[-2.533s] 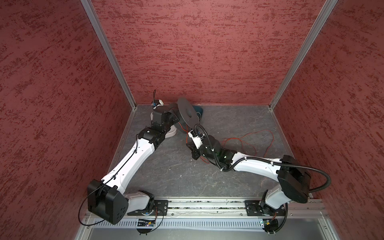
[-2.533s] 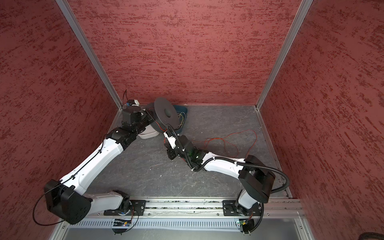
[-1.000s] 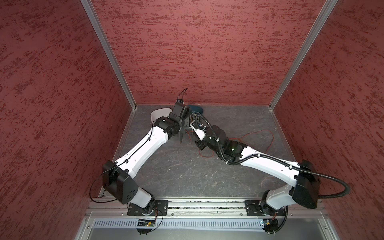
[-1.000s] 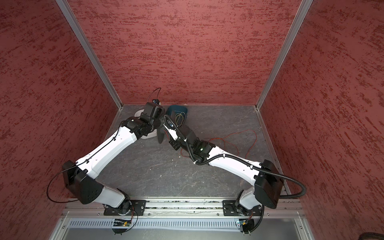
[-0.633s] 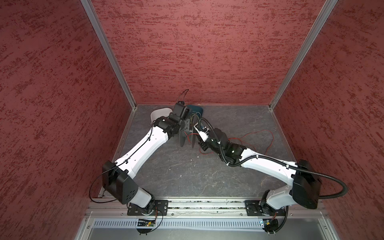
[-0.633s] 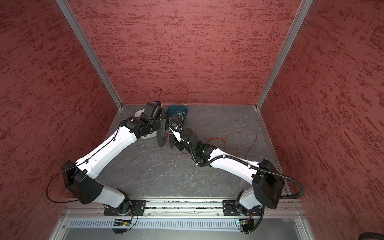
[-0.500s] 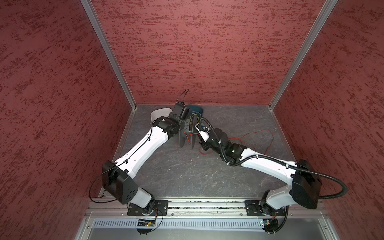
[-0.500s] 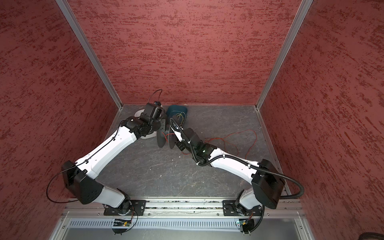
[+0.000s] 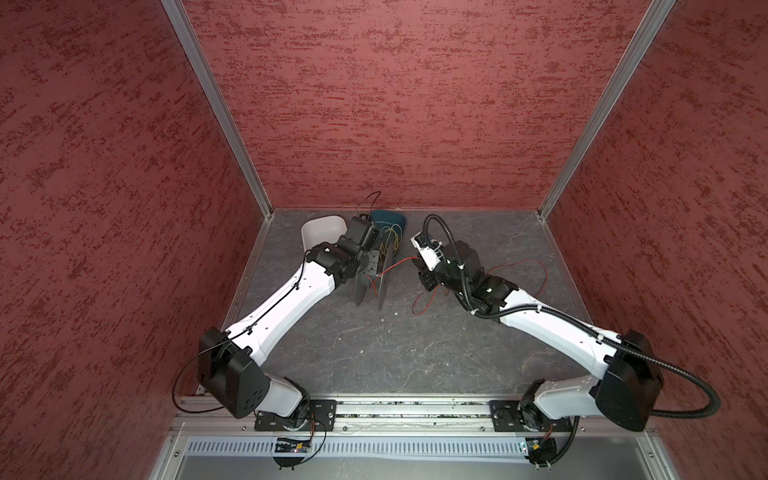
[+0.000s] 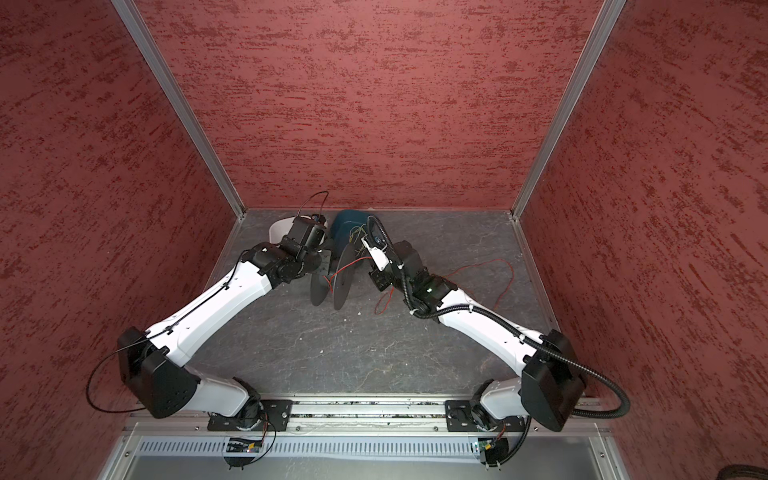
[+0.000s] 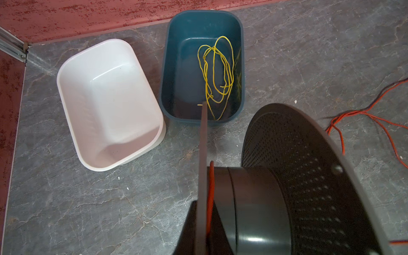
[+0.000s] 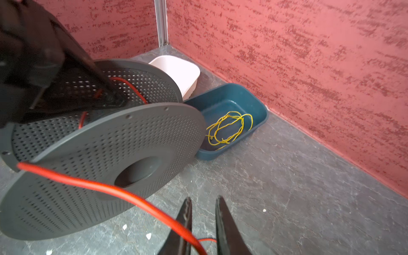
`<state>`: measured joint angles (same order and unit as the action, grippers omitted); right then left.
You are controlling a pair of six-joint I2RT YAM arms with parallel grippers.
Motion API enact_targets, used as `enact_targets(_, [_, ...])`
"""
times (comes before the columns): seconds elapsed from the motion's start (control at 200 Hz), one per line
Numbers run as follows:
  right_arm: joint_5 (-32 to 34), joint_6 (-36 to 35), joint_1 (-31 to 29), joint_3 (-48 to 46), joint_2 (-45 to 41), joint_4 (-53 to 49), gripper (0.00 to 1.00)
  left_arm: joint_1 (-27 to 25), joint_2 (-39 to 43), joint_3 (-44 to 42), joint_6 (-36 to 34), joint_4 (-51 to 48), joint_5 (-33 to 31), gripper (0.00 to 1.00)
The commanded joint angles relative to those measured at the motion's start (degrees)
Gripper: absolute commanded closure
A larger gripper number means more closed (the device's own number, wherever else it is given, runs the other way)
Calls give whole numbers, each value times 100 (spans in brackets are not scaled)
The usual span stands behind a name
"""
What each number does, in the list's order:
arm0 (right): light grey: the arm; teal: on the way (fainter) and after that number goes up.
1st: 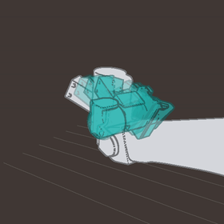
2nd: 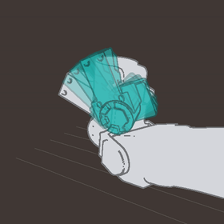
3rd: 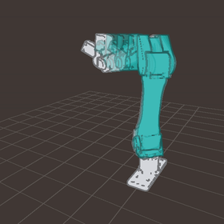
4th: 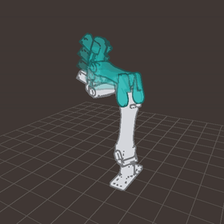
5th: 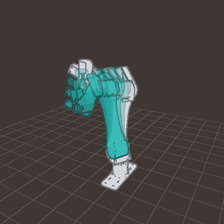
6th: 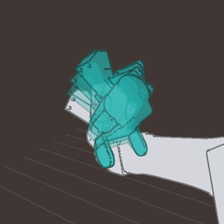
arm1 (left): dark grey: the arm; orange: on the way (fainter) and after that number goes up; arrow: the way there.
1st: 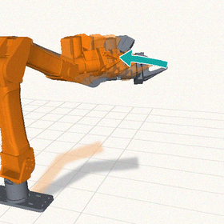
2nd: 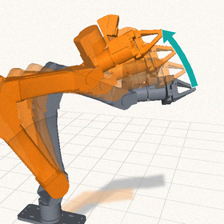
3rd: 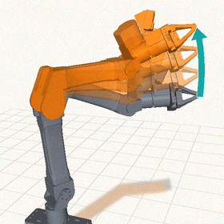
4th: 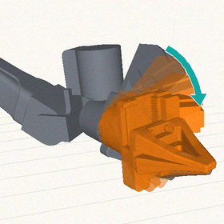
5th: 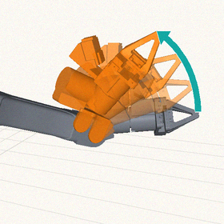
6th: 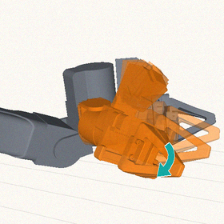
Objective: Wrap the cables
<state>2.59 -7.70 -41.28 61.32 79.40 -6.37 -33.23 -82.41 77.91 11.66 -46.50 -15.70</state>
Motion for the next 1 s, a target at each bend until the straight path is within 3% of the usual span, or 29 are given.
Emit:
enact_targets(0.0, [-382, -37, 195, 476, 52, -165, 85, -169, 275, -74, -217, 321, -169, 100])
enact_targets(0.281, [-1099, -82, 790, 1355, 916, -333, 89, -613, 256, -231, -534, 326, -611, 100])
enact_targets(0.496, [-1895, -38, 1247, 1654, 1640, -293, 97, -623, 617, -305, -520, 330, -248, 100])
enact_targets(0.606, [-2051, -122, 1315, 1368, 1851, 93, 100, -542, 897, -166, -321, 188, 162, 100])
enact_targets(0.767, [-2470, 125, 1317, 613, 1835, 1036, 96, -217, 1219, 94, -81, -31, 856, 100])
enact_targets(0.997, [-3131, 726, 1328, -223, 1477, 1900, 74, 476, 1485, 320, 164, -107, 1580, 100])
